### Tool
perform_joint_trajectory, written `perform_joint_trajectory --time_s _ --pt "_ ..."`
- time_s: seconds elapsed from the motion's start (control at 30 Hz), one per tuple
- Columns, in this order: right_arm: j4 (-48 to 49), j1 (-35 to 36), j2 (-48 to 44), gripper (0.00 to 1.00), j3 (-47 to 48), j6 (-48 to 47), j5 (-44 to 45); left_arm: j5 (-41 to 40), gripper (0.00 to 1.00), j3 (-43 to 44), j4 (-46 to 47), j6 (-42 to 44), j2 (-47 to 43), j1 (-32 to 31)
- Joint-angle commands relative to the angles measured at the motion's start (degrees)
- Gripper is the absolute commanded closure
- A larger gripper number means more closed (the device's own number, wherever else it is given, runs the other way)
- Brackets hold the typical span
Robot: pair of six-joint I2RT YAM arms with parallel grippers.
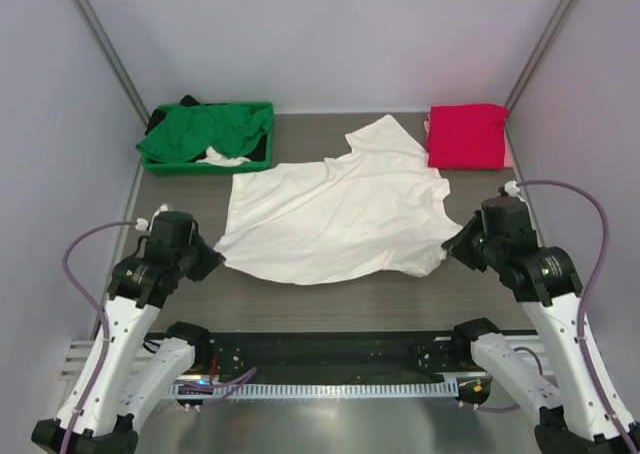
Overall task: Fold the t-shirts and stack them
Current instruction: Flatten the tshirt out, then fold the tshirt
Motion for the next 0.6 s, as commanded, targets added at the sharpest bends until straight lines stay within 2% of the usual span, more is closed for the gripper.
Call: perform_joint_trajectory --time_s 0.0,0.17,0.33,0.43,0.57 --pt "-10.89 0.40 -3.18 0.99 3.36 1.02 1.29 2.84 1.00 2.49 -7.30 1.90 -2.77 0.22" --pt "-18.28 0.31 -9.06 0.99 5.64 1.10 0.50 4.77 1.00 2.32 -12.93 2.34 -6.64 0.13" --pt "-21.11 0.40 -12.67 0.99 4.86 0.93 -1.34 6.27 1.00 1.36 -15.48 2.43 -9.63 0.22" --pt "-19.36 0.40 -13.29 0.99 2.06 0.75 -2.57 5.56 1.00 -0.49 -14.61 2.61 -9.90 0.22" --pt "-11.91 0.40 -10.40 0.99 -0.94 0.58 -3.11 3.91 1.00 -2.34 -10.04 3.48 -4.83 0.22"
